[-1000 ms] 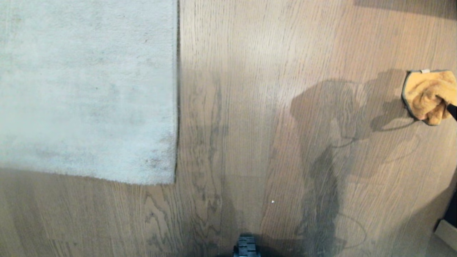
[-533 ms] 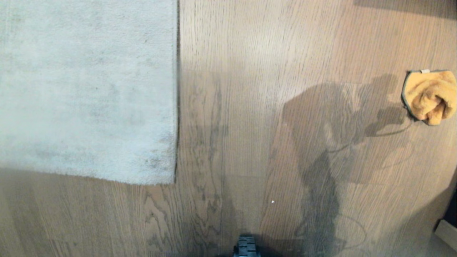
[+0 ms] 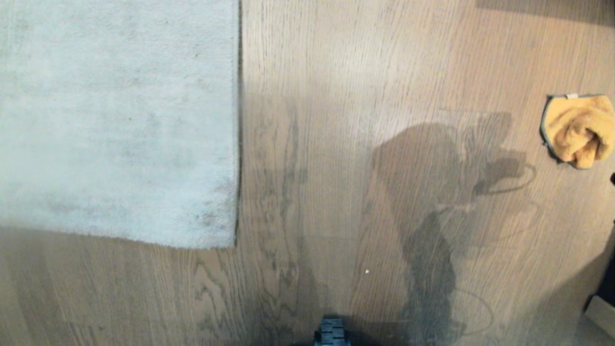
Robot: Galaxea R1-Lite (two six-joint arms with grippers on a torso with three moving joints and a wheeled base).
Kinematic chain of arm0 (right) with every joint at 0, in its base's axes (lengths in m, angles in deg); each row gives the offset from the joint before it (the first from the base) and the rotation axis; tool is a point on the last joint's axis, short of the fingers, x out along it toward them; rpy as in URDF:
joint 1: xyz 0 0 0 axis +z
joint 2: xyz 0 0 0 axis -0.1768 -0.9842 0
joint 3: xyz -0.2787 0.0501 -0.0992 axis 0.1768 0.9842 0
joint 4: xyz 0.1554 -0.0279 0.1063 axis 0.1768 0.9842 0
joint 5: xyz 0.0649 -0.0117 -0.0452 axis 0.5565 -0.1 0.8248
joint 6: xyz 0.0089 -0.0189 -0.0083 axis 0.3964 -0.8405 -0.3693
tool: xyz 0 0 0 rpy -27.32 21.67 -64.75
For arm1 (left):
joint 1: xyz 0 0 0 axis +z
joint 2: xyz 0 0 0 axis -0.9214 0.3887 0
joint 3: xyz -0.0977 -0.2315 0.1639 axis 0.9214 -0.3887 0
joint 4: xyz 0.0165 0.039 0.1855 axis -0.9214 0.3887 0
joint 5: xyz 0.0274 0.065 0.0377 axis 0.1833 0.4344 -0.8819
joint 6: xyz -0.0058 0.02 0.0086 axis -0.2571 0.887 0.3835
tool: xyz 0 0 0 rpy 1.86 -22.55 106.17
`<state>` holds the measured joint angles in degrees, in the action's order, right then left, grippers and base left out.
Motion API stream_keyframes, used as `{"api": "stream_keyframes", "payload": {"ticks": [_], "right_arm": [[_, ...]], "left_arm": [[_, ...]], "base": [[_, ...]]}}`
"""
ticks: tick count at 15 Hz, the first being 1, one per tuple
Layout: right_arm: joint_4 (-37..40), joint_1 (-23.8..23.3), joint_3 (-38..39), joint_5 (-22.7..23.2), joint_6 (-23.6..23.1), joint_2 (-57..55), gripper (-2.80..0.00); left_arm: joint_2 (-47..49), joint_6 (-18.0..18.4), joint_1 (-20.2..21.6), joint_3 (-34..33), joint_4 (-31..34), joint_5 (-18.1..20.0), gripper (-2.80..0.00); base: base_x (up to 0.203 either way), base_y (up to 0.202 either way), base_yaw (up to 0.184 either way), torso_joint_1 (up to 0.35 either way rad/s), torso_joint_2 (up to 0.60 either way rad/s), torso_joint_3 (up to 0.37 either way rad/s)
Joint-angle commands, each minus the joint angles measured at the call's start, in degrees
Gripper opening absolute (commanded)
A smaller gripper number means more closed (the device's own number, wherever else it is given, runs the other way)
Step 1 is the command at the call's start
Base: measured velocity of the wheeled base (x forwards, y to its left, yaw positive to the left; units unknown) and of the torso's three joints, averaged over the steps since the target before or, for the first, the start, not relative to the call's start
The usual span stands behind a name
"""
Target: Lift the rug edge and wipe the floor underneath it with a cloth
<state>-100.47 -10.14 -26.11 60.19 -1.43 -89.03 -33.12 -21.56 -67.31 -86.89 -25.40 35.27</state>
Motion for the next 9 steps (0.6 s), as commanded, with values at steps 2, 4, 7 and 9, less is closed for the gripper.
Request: {"api": "stream_keyframes", "payload": {"ticks": [2, 4, 7, 9], "right_arm": [[0.7, 8.7, 4.6, -0.3, -1.3, 6.5, -2.80], [4.0, 12.2, 7.9, -0.5, -2.6, 12.1, -2.80], [9.4, 16.0, 10.6, -2.1, -3.3, 19.6, -2.80], [13.7, 17.3, 12.7, -2.6, -4.3, 26.3, -2.80]], "left_arm": [[0.0, 0.0, 0.0, 0.0, 0.0, 0.0, -2.80], [0.0, 0.0, 0.0, 0.0, 0.0, 0.0, -2.80], [0.0, 0.0, 0.0, 0.0, 0.0, 0.0, -2.80], [0.0, 0.0, 0.0, 0.0, 0.0, 0.0, -2.80]], "base": [[0.000, 0.000, 0.000, 0.000, 0.00, 0.000], [0.000, 0.000, 0.000, 0.000, 0.00, 0.000], [0.000, 0.000, 0.000, 0.000, 0.00, 0.000], [0.000, 0.000, 0.000, 0.000, 0.00, 0.000]]}}
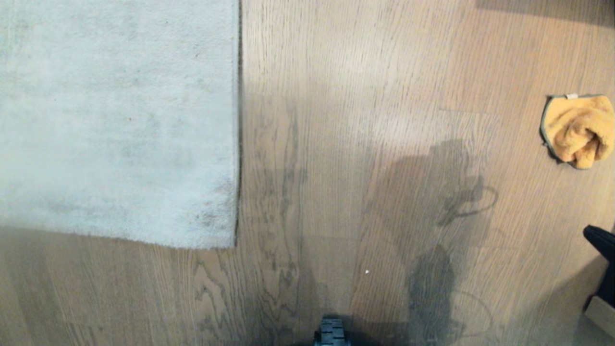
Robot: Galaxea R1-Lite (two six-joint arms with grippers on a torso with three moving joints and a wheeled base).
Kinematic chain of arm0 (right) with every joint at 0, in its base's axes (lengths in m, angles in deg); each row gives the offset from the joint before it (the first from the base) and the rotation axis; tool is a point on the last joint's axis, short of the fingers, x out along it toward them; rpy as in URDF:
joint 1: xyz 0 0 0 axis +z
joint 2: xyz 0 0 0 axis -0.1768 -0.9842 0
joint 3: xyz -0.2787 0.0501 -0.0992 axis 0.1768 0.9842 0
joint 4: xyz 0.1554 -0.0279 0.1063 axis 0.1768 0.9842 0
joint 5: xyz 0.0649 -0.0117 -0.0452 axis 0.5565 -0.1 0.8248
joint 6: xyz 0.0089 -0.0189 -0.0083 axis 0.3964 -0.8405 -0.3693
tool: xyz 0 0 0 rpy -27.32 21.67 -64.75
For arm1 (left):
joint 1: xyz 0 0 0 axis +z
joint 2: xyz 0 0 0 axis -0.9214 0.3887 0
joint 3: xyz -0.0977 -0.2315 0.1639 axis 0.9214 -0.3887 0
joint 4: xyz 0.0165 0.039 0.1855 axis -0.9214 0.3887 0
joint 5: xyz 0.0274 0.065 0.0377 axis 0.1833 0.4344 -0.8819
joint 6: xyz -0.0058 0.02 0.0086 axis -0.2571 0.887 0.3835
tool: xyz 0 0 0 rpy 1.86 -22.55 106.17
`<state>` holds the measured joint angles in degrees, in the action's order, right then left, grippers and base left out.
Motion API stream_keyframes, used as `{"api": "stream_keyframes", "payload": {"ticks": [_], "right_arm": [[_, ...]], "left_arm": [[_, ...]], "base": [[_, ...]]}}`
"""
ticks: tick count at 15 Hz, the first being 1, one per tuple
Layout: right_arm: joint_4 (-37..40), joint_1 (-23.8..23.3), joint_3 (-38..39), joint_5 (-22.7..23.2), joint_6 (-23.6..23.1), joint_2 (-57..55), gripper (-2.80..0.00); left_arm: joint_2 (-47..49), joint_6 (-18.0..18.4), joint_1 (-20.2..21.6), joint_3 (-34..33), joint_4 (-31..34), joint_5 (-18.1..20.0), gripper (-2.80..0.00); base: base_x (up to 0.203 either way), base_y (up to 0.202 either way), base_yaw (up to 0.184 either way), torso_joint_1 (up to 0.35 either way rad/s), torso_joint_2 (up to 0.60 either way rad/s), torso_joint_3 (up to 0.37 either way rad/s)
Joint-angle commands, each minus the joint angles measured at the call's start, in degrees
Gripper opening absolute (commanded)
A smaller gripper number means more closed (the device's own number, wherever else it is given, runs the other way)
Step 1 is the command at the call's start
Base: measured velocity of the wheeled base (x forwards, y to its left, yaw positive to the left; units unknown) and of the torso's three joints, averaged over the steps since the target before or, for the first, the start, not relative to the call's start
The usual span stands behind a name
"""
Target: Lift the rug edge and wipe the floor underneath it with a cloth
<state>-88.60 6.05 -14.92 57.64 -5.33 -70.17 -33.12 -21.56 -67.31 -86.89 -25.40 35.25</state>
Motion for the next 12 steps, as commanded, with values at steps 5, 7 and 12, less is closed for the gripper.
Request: {"api": "stream_keyframes", "payload": {"ticks": [5, 7, 12], "right_arm": [[15.6, 1.7, 3.2, -0.2, -1.4, 26.8, -2.80], [21.6, 1.8, 2.1, -0.2, -1.4, 34.0, -2.80], [32.4, 3.5, 3.5, 0.2, -2.8, 48.1, -2.80]], "left_arm": [[0.0, 0.0, 0.0, 0.0, 0.0, 0.0, -2.80], [0.0, 0.0, 0.0, 0.0, 0.0, 0.0, -2.80], [0.0, 0.0, 0.0, 0.0, 0.0, 0.0, -2.80]], "base": [[0.000, 0.000, 0.000, 0.000, 0.00, 0.000], [0.000, 0.000, 0.000, 0.000, 0.00, 0.000], [0.000, 0.000, 0.000, 0.000, 0.00, 0.000]]}}
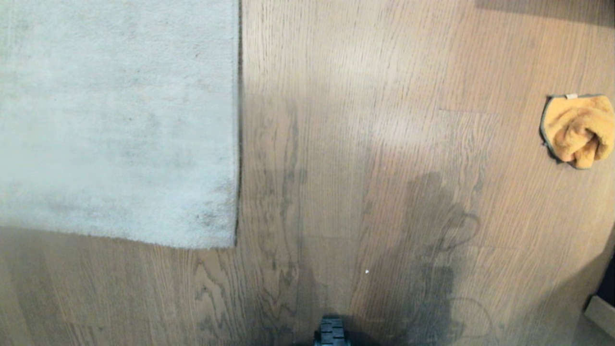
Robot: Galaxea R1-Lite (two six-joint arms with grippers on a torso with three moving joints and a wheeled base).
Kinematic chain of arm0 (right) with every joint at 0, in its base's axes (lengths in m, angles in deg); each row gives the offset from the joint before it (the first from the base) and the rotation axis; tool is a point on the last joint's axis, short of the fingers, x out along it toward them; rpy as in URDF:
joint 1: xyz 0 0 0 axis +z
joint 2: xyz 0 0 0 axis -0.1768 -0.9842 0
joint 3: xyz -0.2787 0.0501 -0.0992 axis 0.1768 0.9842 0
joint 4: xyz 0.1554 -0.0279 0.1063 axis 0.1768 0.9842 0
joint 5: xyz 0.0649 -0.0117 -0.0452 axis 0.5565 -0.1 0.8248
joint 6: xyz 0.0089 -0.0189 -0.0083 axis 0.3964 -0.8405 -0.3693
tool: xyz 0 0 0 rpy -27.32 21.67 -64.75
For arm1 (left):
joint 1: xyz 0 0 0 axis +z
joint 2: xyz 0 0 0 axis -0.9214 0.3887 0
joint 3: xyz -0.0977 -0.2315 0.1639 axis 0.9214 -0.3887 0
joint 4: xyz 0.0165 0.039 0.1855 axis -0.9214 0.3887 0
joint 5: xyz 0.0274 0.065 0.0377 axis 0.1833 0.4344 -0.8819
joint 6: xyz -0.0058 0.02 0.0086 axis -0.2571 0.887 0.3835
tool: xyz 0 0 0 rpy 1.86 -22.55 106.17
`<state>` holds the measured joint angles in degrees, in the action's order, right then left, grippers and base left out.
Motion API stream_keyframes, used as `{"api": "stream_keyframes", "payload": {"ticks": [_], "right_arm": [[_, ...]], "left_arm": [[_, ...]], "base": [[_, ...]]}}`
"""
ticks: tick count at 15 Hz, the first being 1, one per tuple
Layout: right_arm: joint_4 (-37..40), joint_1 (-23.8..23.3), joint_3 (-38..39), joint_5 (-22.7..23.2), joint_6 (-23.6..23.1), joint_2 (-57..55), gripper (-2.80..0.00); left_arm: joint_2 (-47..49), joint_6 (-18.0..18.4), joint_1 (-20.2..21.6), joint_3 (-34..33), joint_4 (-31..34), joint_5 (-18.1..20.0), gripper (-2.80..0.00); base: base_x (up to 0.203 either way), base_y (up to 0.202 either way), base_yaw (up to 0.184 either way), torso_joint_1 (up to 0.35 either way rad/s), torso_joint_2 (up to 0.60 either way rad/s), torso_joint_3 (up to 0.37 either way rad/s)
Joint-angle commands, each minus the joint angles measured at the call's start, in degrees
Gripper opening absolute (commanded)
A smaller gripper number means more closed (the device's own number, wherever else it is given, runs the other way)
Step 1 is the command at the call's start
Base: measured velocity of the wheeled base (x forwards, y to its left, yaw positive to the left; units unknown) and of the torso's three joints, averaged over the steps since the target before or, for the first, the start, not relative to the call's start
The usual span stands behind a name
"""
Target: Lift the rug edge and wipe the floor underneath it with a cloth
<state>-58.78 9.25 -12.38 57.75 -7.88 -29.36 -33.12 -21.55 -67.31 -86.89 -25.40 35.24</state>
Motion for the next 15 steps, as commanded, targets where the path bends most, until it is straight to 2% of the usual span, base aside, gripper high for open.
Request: {"api": "stream_keyframes", "payload": {"ticks": [1, 2, 4, 6, 9, 15], "right_arm": [[6.6, 0.4, 2.7, -0.9, -0.7, 9.6, -2.80], [7.0, 0.5, 3.4, -3.6, -1.0, 10.1, -2.80], [8.8, 0.5, 3.6, -4.7, -1.5, 10.1, -2.80], [13.7, 0.5, 3.6, -6.8, -1.3, 10.1, -2.80], [14.2, 0.5, 3.7, -7.2, 4.3, 10.1, -2.80], [14.2, 0.5, 3.7, -7.3, 4.4, 10.1, -2.80]], "left_arm": [[0.0, 0.0, 0.0, 0.0, 0.0, 0.0, -2.80], [0.0, 0.0, 0.0, 0.0, 0.0, 0.0, -2.80], [0.0, 0.0, 0.0, 0.0, 0.0, 0.0, -2.80], [0.0, 0.0, 0.0, 0.0, 0.0, 0.0, -2.80], [0.0, 0.0, 0.0, 0.0, 0.0, 0.0, -2.80], [0.0, 0.0, 0.0, 0.0, 0.0, 0.0, -2.80]], "base": [[0.000, 0.000, 0.000, 0.000, 0.00, 0.000], [0.000, 0.000, 0.000, 0.000, 0.00, 0.000], [0.000, 0.000, 0.000, 0.000, 0.00, 0.000], [0.000, 0.000, 0.000, 0.000, 0.00, 0.000], [0.000, 0.000, 0.000, 0.000, 0.00, 0.000], [0.000, 0.000, 0.000, 0.000, 0.00, 0.000]]}}
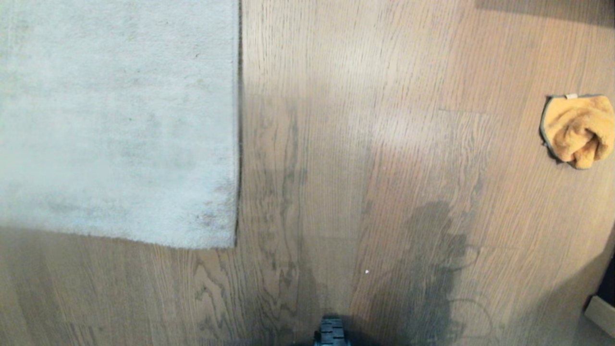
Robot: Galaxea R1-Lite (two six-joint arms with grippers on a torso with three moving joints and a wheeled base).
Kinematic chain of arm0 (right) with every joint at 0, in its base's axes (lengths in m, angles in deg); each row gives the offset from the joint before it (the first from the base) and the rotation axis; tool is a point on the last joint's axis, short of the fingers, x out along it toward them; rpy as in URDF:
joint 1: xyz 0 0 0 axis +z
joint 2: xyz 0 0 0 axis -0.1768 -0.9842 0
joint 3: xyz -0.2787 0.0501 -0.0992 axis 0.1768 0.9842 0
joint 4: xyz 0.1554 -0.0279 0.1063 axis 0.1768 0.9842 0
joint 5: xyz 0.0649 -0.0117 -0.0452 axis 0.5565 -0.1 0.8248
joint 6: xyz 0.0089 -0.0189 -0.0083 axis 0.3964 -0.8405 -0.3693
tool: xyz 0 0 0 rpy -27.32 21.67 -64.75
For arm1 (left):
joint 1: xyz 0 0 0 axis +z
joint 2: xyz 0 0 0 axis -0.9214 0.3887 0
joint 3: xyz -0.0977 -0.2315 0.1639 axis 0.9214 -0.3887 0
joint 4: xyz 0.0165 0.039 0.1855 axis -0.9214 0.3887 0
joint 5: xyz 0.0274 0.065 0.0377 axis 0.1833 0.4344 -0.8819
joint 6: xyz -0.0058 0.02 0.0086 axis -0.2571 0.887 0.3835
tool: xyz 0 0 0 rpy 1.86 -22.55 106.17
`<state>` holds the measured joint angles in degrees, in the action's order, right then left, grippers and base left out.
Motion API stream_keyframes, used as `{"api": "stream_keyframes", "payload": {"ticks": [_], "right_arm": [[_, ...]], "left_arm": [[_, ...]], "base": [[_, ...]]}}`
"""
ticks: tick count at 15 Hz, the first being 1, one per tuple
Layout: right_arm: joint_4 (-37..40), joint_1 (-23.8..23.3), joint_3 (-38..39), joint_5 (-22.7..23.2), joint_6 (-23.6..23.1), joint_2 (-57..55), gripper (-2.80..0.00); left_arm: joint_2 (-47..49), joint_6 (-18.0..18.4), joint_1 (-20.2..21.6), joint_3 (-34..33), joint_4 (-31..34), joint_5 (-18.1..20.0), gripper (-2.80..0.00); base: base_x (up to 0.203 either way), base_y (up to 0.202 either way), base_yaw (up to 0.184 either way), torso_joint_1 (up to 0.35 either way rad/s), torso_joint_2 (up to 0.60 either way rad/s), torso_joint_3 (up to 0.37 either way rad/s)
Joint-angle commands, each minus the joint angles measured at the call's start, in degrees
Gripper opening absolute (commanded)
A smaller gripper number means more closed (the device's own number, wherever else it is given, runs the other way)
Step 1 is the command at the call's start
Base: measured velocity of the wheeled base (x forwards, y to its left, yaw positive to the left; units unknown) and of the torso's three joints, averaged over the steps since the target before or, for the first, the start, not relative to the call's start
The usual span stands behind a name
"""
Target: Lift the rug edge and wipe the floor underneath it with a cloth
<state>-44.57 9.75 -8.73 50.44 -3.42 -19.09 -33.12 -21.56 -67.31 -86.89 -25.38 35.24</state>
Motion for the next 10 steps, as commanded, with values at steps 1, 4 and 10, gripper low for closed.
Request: {"api": "stream_keyframes", "payload": {"ticks": [1, 4, 10], "right_arm": [[0.0, 0.0, 0.0, 0.0, 0.0, -0.2, -2.80], [0.0, 0.1, 0.0, 0.0, 0.0, -0.2, -2.80], [0.0, 0.0, 0.0, 0.0, 0.0, -0.2, -2.80]], "left_arm": [[0.0, 0.0, 0.0, 0.0, 0.0, 0.0, -2.80], [0.0, 0.0, 0.0, 0.0, 0.0, 0.0, -2.80], [0.0, 0.0, 0.0, 0.0, 0.0, 0.0, -2.80]], "base": [[0.000, 0.000, 0.000, 0.000, 0.00, 0.000], [0.000, 0.000, 0.000, 0.000, 0.00, 0.000], [0.000, 0.000, 0.000, 0.000, 0.00, 0.000]]}}
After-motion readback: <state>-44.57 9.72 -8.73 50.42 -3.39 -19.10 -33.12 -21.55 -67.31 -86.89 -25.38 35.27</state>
